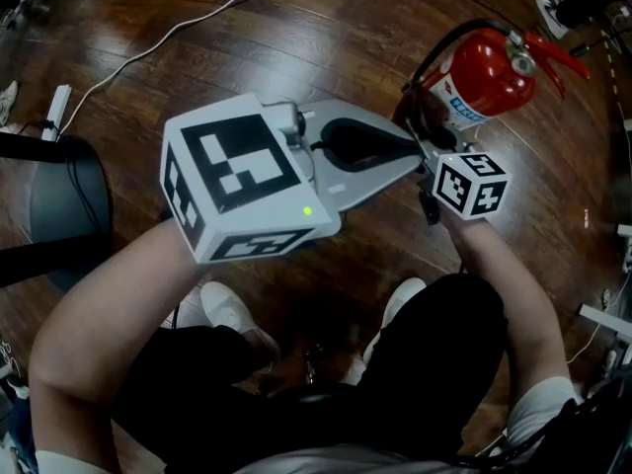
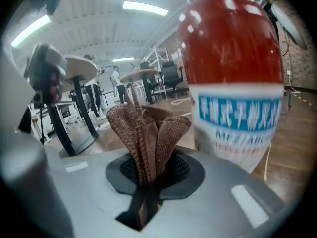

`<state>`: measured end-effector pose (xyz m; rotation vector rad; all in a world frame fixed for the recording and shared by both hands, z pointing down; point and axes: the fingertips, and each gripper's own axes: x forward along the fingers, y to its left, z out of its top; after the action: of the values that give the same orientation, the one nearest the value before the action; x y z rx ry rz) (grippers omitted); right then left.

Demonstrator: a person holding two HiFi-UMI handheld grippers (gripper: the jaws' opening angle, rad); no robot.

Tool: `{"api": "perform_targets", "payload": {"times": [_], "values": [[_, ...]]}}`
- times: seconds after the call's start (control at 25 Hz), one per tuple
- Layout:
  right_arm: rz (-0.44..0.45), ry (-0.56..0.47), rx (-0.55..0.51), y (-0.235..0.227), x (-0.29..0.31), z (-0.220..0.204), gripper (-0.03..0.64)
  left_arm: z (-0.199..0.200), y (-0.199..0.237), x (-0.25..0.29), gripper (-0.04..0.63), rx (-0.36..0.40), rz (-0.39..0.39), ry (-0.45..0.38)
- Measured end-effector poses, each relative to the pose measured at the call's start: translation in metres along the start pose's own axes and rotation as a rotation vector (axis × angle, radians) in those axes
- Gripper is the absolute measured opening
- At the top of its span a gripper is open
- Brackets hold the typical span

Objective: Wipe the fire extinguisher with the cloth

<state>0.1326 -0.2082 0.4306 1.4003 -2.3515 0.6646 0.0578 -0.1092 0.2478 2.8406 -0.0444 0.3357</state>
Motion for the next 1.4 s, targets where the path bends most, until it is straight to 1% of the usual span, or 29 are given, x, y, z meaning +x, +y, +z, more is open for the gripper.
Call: {"api": "perform_targets", "payload": {"times": [0.12, 0.24, 0.36, 0.44, 0.56, 0.72, 1.0, 1.16, 1.24, 1.4], "values": [[0.006, -0.129, -0.018, 0.017, -0.021, 0.063, 0.061, 0.000, -0.003, -0.002, 0.009, 0.005, -0.002, -0.001], [-0.018, -0.223, -0.024, 0.016, -0.035, 0.111, 0.061, 0.001, -0.007, -0.002, 0.009, 0.007, -0.012, -0.006], [-0.059, -0.274, -0.032, 0.010, -0.040, 0.136, 0.061, 0.003, -0.013, -0.004, 0.009, 0.018, -0.025, -0.009], [-0.080, -0.278, -0.034, 0.008, -0.038, 0.138, 0.061, 0.005, -0.013, -0.007, 0.009, 0.021, -0.023, -0.015], [-0.098, -0.250, -0.007, 0.005, -0.028, 0.120, 0.061, 0.007, -0.011, -0.011, 0.009, 0.017, -0.015, -0.027], [-0.105, -0.191, 0.016, 0.003, -0.009, 0.082, 0.060, 0.005, -0.008, -0.016, 0.009, 0.008, -0.010, -0.031], [-0.134, -0.064, 0.055, -0.023, 0.023, 0.007, 0.061, -0.006, -0.001, -0.015, 0.009, -0.022, 0.006, -0.003], [-0.149, 0.001, 0.092, -0.039, 0.040, -0.031, 0.060, -0.012, 0.002, -0.012, 0.009, -0.038, 0.007, 0.010], [-0.147, 0.040, 0.128, -0.047, 0.048, -0.052, 0.060, -0.014, 0.004, -0.011, 0.009, -0.048, 0.008, 0.014], [-0.152, 0.128, 0.165, -0.051, 0.067, -0.089, 0.060, -0.021, 0.009, -0.010, 0.009, -0.074, 0.012, 0.029]]}}
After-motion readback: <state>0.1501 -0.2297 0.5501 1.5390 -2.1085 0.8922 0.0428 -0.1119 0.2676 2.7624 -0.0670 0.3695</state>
